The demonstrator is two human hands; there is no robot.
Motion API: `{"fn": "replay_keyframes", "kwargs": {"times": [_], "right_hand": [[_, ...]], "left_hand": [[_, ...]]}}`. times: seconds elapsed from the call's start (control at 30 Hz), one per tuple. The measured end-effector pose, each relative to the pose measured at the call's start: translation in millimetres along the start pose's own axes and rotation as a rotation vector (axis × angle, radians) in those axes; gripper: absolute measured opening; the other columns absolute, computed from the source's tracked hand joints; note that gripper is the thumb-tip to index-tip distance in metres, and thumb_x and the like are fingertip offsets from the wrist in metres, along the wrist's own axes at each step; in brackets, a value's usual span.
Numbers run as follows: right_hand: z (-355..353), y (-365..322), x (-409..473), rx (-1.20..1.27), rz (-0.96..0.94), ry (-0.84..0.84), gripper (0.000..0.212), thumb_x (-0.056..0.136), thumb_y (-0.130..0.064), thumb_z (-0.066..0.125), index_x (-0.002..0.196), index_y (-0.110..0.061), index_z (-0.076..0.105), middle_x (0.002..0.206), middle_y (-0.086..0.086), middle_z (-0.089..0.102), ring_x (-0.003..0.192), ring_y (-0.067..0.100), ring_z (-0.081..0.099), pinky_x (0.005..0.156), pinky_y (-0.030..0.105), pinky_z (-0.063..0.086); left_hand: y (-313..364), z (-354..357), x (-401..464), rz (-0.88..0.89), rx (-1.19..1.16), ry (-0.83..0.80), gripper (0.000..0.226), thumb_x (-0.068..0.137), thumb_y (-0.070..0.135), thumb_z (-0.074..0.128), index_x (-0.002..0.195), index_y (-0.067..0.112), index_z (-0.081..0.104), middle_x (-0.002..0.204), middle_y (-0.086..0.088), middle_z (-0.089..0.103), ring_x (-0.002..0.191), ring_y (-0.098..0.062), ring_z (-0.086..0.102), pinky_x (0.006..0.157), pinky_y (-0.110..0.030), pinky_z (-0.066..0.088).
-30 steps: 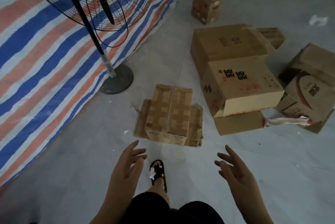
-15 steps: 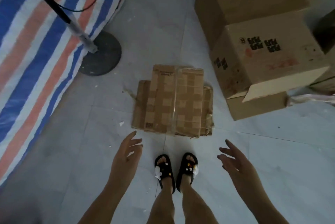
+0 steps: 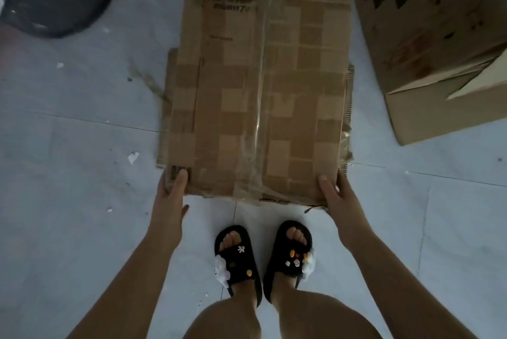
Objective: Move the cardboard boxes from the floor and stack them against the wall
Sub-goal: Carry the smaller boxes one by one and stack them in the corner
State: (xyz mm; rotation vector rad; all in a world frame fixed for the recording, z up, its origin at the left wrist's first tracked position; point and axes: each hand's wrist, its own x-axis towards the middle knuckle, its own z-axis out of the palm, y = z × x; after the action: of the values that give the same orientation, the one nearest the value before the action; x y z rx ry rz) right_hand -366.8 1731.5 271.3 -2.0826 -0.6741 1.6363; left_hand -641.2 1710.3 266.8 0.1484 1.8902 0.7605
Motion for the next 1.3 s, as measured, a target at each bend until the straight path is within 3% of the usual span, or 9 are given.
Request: {"fn": "replay_keyframes", "kwargs": {"times": [0.13,0.27,0.43,0.6,0.73,0.9,0.97,1.13,1.3], "right_hand": [[4,-14,-8,0.118,0.016,0.003,0.030,0.096,-0.033,0.050,0.125,-0.039,0.048,0.105,-0.022,0.059,0.098,0.002,0.057,0.084,0.032,0.049],[0,-65,-40,0.245,-0.009,0.017,0.040,0.095,-0.036,0.050,0.136,-0.035,0.048,0.123,-0.013,0.059,0.114,0.015,0.056,0.091,0.048,0.049],[-11,-158,-112,0.209,-0.176,-0.015,0.029,0.097,-0.030,0.048,0.123,-0.038,0.057,0.094,-0.021,0.070,0.082,0.001,0.066,0.063,0.027,0.053],[-23,-227,-209,0.102,-0.260,-0.119,0.028,0.098,-0.027,0.045,0.119,-0.043,0.055,0.085,-0.028,0.068,0.077,-0.006,0.065,0.073,0.036,0.052],[-26,-259,-286,0.052,-0.272,-0.227,0.029,0.098,-0.029,0.045,0.119,-0.047,0.054,0.088,-0.026,0.069,0.077,0.002,0.066,0.079,0.046,0.052],[-24,-275,-362,-0.038,-0.309,-0.417,0.039,0.097,-0.032,0.047,0.135,-0.034,0.048,0.119,0.003,0.065,0.099,0.027,0.064,0.073,0.040,0.055],[-22,-281,-387,-0.086,-0.334,-0.517,0.041,0.096,-0.031,0.048,0.137,-0.034,0.046,0.123,0.001,0.063,0.104,0.031,0.061,0.079,0.041,0.054],[-9,-284,-446,-0.264,-0.453,-0.785,0.036,0.095,-0.033,0.048,0.130,-0.041,0.048,0.115,-0.018,0.062,0.101,0.013,0.063,0.082,0.042,0.054],[24,-268,-500,-0.472,-0.506,-0.973,0.046,0.092,-0.041,0.051,0.137,-0.038,0.043,0.121,-0.014,0.054,0.111,0.020,0.055,0.091,0.051,0.051]], "left_hand": [[14,-1,-4,-0.039,-0.130,-0.041,0.019,0.091,0.040,0.053,0.110,0.043,0.054,0.126,0.004,0.057,0.122,-0.019,0.050,0.098,-0.056,0.043],[67,-2,-41,0.049,-0.201,0.000,0.026,0.093,0.041,0.052,0.118,0.037,0.052,0.126,0.008,0.059,0.119,-0.016,0.053,0.095,-0.052,0.046],[141,-26,-126,0.115,-0.335,0.049,0.004,0.096,0.033,0.049,0.096,0.034,0.054,0.082,0.019,0.068,0.073,0.000,0.067,0.084,-0.050,0.053],[193,-81,-233,0.117,-0.431,0.134,0.012,0.096,0.031,0.050,0.107,0.033,0.053,0.100,0.015,0.062,0.095,-0.006,0.058,0.094,-0.056,0.047],[213,-130,-322,0.149,-0.500,0.238,0.018,0.096,0.030,0.049,0.114,0.031,0.050,0.099,0.016,0.060,0.092,-0.003,0.056,0.095,-0.053,0.046],[199,-184,-411,0.126,-0.637,0.414,0.028,0.094,0.037,0.051,0.120,0.026,0.050,0.111,0.003,0.060,0.110,-0.023,0.055,0.094,-0.053,0.046],[181,-200,-446,0.127,-0.714,0.505,0.029,0.094,0.039,0.051,0.119,0.026,0.052,0.114,0.001,0.061,0.113,-0.026,0.055,0.092,-0.052,0.048],[130,-220,-536,0.168,-0.909,0.731,0.025,0.096,0.031,0.050,0.119,0.022,0.051,0.103,0.006,0.058,0.103,-0.022,0.054,0.086,-0.049,0.048],[74,-230,-610,0.168,-1.149,0.946,0.026,0.093,0.035,0.053,0.114,0.020,0.053,0.101,0.006,0.058,0.096,-0.015,0.056,0.088,-0.051,0.048]]}}
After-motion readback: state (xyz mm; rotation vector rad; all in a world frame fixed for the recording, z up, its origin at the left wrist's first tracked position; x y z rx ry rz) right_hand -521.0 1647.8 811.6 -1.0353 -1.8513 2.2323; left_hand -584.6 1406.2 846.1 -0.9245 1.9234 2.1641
